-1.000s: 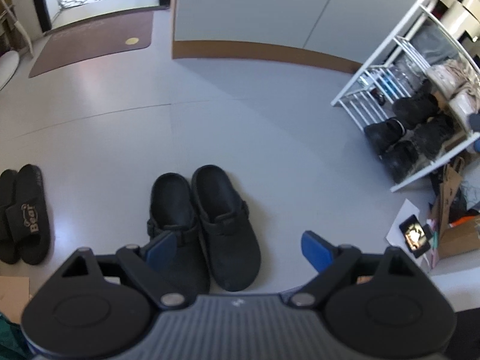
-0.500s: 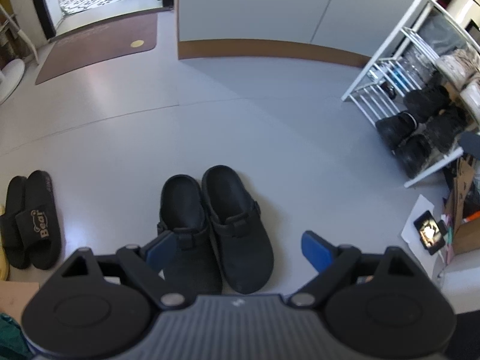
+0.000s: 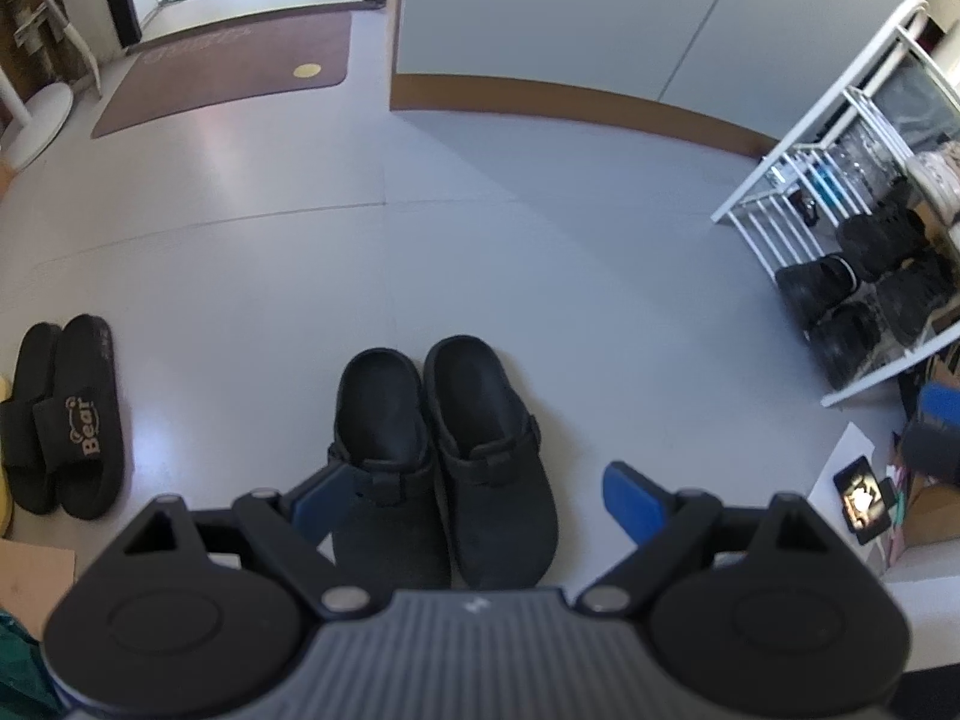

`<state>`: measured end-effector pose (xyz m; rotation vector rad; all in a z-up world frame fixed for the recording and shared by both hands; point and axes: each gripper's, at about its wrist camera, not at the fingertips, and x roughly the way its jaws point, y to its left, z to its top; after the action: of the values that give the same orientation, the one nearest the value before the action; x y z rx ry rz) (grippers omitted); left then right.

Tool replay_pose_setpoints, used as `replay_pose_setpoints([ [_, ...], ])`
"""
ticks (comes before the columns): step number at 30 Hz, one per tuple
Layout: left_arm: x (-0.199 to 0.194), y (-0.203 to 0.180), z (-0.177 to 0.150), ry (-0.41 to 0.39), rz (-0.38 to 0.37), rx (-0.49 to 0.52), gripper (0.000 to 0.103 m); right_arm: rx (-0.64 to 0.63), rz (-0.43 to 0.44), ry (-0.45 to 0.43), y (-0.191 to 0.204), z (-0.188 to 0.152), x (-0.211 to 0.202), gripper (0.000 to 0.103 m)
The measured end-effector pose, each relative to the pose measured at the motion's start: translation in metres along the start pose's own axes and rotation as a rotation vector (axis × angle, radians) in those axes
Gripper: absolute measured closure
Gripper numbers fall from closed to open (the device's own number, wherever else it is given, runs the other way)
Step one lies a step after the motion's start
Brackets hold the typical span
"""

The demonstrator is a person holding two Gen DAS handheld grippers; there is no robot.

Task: Organize scattered shoes
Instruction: 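Move the right gripper over to the black clogs on the floor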

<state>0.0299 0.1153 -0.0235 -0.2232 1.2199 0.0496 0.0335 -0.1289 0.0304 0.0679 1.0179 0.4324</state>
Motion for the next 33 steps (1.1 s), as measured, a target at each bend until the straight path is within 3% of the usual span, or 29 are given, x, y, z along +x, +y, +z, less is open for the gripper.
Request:
replay_pose_setpoints([
  [15,0.002,-0.003,0.0,-0.005,0.004,0.018,0.011,-0.075,0.074,0.144,0.026,-0.023,0.028,0.015],
  [26,-0.014,0.007,0.009,-0.051,-0.024,-0.027,0.011,-0.065,0.083,0.188,0.031,-0.014,0.055,0.029],
  [33,-0.015,0.026,0.014,-0.054,-0.012,-0.064,0.011,0.021,0.109,0.232,0.025,-0.009,0.087,0.046],
])
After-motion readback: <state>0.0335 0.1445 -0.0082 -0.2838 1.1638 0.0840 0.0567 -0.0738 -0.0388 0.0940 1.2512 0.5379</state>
